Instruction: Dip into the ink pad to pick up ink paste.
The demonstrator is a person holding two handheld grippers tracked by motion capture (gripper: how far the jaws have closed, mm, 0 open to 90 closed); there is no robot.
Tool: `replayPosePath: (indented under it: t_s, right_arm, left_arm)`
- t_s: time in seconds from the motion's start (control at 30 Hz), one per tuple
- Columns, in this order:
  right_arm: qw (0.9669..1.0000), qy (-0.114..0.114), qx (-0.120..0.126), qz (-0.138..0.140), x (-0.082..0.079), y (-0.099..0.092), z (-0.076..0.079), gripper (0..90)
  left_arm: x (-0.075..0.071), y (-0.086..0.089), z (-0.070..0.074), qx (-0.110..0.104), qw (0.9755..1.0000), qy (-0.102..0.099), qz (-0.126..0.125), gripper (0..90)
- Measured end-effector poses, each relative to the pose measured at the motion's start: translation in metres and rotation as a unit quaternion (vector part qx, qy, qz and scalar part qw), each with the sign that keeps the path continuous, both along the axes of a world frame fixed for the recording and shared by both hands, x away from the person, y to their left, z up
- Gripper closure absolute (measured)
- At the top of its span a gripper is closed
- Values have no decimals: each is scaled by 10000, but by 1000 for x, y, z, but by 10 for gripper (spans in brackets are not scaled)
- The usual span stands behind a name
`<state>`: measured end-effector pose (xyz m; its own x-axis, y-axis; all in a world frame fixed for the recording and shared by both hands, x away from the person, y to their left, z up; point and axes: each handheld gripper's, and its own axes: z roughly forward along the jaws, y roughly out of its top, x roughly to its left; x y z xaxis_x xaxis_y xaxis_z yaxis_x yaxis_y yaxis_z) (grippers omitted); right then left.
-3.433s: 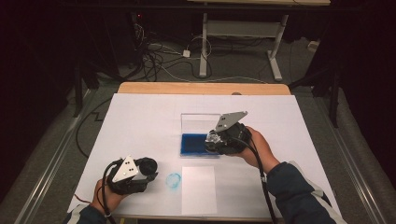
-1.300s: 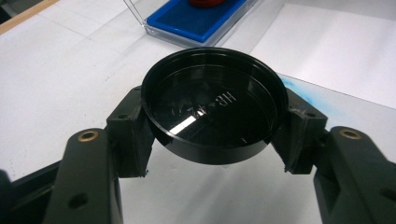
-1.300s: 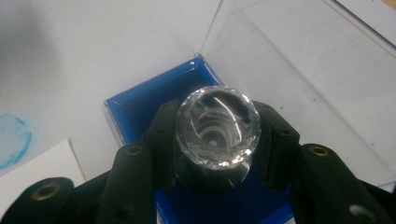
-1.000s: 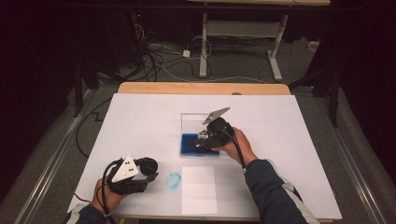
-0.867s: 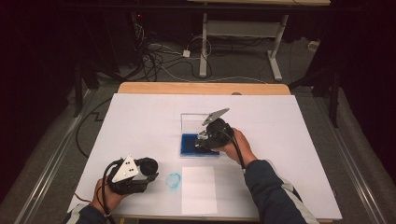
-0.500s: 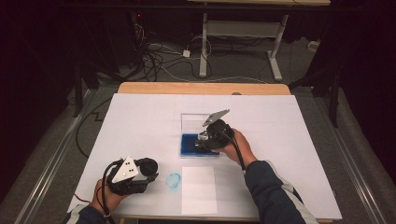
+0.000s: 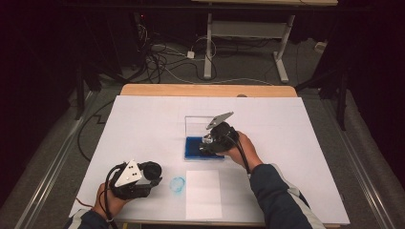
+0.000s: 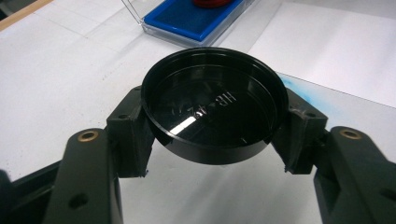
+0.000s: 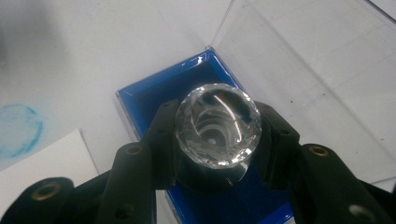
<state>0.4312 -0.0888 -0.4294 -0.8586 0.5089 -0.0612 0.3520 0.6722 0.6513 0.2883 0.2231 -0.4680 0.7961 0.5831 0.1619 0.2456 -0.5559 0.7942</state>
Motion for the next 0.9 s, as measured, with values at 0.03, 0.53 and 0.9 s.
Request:
replayPosePath:
  t_s: [0.03, 0.53, 0.9]
  right_arm:
    - [10000, -16, -24, 14, 0, 0, 0, 566]
    - [9999, -43, -142, 6, -1, 2, 1, 566]
    - [9997, -59, -239, 4, -2, 4, 2, 566]
  left_arm:
    - [0, 0, 0, 0, 10000, 2, -3, 365]
    - [0, 0, 0, -22, 10000, 20, -28, 365]
    - [0, -1, 0, -13, 10000, 29, -52, 365]
